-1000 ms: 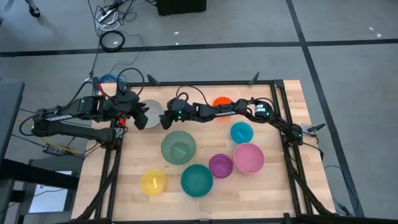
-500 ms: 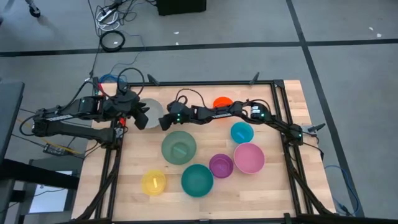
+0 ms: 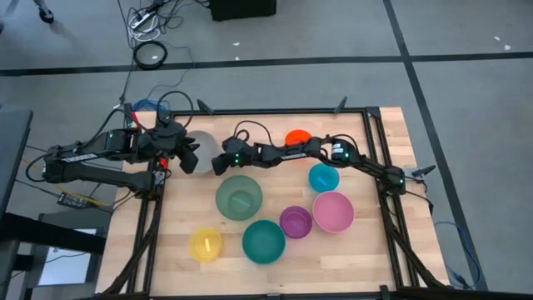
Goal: Nest bowls inside each other
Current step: Stack the gray bowl on top of the green bowl
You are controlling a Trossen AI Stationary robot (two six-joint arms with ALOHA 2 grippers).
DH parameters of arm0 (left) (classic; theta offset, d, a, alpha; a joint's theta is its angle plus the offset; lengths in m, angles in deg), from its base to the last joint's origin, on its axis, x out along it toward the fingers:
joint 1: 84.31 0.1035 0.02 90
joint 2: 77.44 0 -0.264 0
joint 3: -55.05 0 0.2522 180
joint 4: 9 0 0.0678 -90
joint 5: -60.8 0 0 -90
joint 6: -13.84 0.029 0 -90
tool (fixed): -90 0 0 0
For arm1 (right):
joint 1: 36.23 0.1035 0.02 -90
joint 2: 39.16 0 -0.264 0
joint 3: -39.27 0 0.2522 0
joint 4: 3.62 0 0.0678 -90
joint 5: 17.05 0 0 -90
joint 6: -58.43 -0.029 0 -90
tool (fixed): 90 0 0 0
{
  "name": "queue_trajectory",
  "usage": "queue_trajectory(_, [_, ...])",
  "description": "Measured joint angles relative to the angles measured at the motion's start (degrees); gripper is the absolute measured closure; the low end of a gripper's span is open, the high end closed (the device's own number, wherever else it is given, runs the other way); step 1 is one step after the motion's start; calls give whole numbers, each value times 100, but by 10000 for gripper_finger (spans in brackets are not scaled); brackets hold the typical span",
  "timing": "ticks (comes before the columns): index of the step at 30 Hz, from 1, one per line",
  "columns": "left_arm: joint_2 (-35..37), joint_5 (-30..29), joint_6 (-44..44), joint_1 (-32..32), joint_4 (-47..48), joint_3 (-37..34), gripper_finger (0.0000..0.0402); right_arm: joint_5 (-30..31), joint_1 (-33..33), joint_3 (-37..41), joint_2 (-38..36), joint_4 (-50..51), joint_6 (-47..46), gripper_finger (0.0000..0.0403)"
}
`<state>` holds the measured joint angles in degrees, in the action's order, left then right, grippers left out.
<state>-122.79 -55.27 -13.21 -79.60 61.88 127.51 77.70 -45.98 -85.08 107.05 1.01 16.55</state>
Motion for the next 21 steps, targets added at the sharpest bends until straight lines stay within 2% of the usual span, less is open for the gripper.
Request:
queue_trajectory(6, [0, 0, 0, 0, -4, 0, 280, -91, -55, 0, 0, -217, 129, 391])
queue_trajectory(15, [0, 0, -2, 0, -4, 0, 280, -217, -145, 0, -4, -637, 11, 400])
queue_trajectory(21, [0, 28, -16, 0, 4, 0, 280, -308, -109, 0, -151, -1071, 295, 401])
